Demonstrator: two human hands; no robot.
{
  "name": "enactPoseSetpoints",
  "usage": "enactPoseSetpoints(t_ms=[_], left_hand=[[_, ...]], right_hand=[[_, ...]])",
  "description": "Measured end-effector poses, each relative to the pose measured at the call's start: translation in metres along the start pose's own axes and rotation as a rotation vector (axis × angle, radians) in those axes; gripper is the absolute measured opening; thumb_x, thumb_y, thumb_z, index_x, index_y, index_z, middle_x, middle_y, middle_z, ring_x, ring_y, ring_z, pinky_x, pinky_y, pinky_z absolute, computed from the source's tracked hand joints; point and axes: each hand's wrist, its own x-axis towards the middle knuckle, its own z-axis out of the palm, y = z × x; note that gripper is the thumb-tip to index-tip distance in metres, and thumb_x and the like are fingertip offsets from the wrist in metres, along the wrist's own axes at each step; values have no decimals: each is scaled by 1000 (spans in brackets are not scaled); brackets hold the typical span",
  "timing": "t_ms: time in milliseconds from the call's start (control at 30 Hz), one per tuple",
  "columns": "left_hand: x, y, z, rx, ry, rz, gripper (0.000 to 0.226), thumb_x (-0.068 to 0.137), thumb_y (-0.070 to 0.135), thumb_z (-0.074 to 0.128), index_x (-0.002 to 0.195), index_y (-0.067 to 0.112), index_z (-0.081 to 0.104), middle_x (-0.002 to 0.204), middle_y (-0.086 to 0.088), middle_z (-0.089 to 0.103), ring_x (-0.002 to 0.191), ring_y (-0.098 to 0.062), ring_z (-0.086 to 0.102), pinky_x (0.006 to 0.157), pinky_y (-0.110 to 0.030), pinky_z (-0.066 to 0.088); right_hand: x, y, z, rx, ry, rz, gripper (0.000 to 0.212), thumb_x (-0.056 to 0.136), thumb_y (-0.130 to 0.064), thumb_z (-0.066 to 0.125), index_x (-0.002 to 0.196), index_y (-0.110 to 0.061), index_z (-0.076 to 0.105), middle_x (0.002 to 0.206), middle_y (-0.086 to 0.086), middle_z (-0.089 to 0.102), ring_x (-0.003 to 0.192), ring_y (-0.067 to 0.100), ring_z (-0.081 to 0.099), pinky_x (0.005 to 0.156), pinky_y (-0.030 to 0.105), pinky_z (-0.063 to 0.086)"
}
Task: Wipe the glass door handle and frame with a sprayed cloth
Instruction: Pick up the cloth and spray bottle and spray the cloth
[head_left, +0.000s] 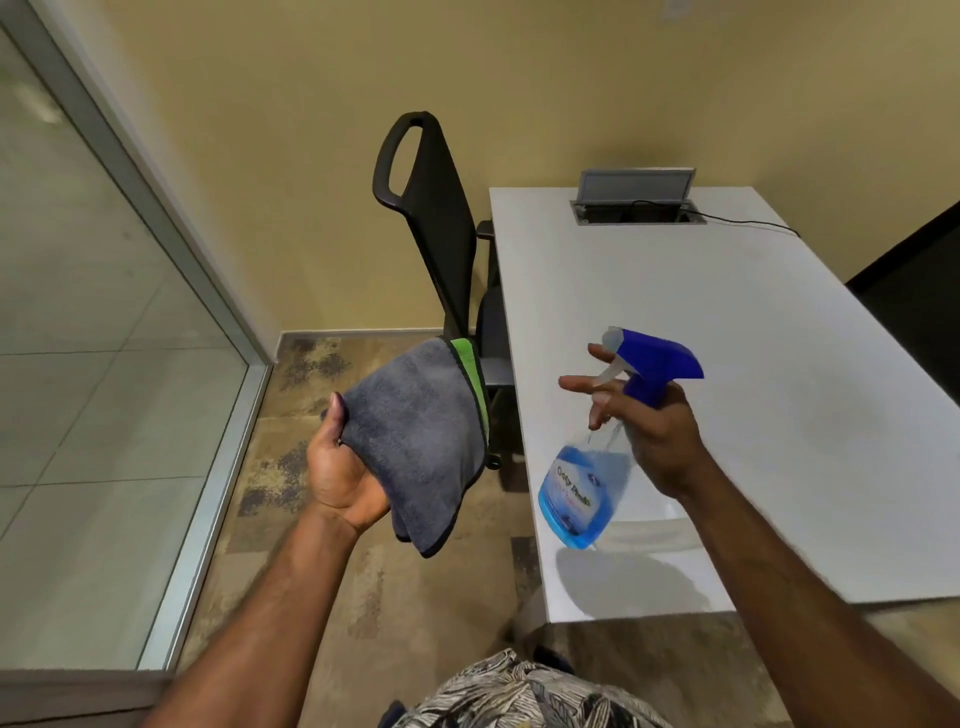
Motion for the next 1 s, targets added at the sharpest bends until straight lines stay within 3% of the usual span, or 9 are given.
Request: enactPoseSetpoints(t_ms=[67,133,233,367,567,700,833,1000], left_hand=[[-1,3,0,9,9,5,72,104,61,31,103,10,83,121,-15,72,107,-33,72,76,-48,62],[-1,5,-2,3,10,9,72,103,61,32,105,10,82,124,-16,71,109,-33,71,79,-48,62],[-3,11,-6,-9,0,20,71,102,61,34,108,9,81,127,-17,69,112,-34,69,82,-49,61],[-3,13,-12,-25,-18,19,70,103,61,34,109,9,80,126,-16,69,113,-34,69,84,-49,61],[-2,14,-20,-28,-6,19,65,101,60,39,129,10,69,138,-17,62,122,-35,63,93,-51,57],[-5,17,-19,4,15,19,66,102,59,36,115,10,78,131,-17,67,117,-35,67,96,-49,51],[-5,19,-17,39,37,40,63,103,57,37,107,12,81,124,-15,70,113,-32,68,91,-45,56],[-5,21,-17,69,42,53,62,99,58,43,110,9,80,129,-19,67,124,-36,61,110,-51,41]], right_hand=[[-4,2,12,-6,-71,80,34,87,-4,66,119,-15,62,116,8,73,104,36,66,82,32,58],[-9,5,24,-36,-98,134,43,78,-13,77,118,-16,64,115,11,73,106,34,67,82,35,58],[-15,9,39,-70,-121,185,39,73,-15,81,110,-19,68,108,10,74,104,32,69,88,41,57],[-20,10,50,-50,-129,224,32,81,2,70,104,-20,68,95,-2,77,94,19,73,83,30,57],[-20,10,64,-167,-198,260,35,81,-5,74,107,-27,67,84,-12,74,85,7,70,71,20,55],[-20,14,76,-259,-208,268,26,82,-5,75,91,-26,62,59,-20,65,63,-6,63,59,8,49],[-22,19,86,-405,-202,197,28,84,-3,73,84,-28,59,54,-11,57,55,-6,58,56,8,47],[-20,24,87,-470,-154,168,14,81,-9,75,88,-18,66,72,9,65,66,11,62,66,22,54]])
